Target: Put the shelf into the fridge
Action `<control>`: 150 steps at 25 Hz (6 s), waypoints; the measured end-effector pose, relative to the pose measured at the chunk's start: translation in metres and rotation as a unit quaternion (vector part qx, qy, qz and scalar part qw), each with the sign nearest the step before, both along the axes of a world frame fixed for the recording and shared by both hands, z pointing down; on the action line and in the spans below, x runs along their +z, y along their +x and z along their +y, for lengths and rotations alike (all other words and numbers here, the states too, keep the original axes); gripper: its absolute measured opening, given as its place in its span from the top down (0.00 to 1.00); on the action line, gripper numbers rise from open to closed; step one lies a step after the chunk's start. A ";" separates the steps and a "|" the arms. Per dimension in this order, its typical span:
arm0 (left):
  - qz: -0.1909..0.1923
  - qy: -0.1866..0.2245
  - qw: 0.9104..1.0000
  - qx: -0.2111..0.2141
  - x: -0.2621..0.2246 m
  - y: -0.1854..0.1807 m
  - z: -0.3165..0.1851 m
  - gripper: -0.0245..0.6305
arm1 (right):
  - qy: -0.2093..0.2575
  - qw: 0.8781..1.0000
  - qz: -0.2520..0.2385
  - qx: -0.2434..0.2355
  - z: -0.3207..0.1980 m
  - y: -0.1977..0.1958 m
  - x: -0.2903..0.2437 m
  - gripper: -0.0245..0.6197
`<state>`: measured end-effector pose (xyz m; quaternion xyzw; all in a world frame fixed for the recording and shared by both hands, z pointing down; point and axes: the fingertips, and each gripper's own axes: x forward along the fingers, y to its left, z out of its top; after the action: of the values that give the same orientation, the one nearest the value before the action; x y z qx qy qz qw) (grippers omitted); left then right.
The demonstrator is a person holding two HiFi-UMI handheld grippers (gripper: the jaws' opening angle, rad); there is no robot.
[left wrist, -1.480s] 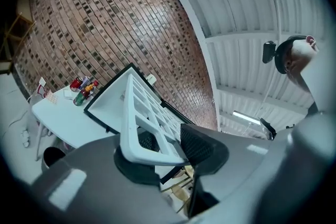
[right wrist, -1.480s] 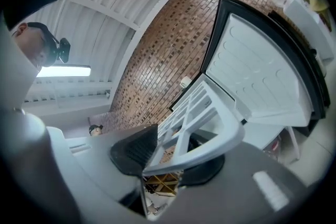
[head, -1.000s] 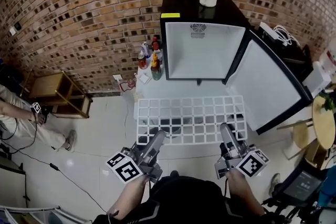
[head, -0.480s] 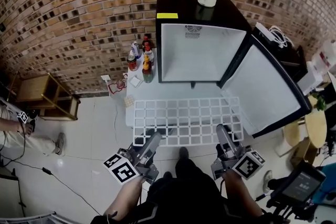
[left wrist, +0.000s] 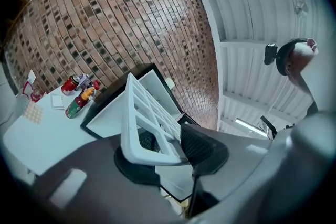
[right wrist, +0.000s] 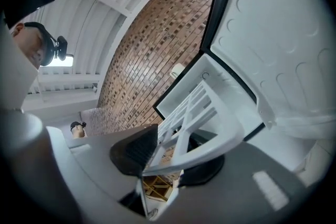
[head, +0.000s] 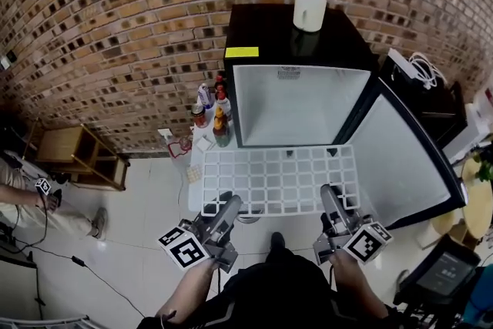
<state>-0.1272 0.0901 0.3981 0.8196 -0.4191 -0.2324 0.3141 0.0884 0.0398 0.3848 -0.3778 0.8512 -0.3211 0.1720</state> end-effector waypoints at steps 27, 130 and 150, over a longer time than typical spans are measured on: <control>-0.020 -0.052 0.998 0.007 0.025 0.046 -0.134 0.80 | -0.033 0.999 -0.013 0.004 -0.131 0.047 0.041 0.76; 0.064 -0.144 0.987 -0.011 0.121 0.051 -0.217 0.82 | -0.136 0.981 -0.008 0.140 -0.226 0.050 0.137 0.76; 0.040 -0.126 0.990 -0.043 0.125 0.031 -0.253 0.80 | -0.152 0.976 -0.038 0.151 -0.242 0.040 0.142 0.76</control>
<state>-0.0960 -0.1624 0.5227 0.7444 -0.4673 -0.2238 0.4213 0.1279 -0.2019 0.5267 -0.5116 0.7181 -0.4312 0.1912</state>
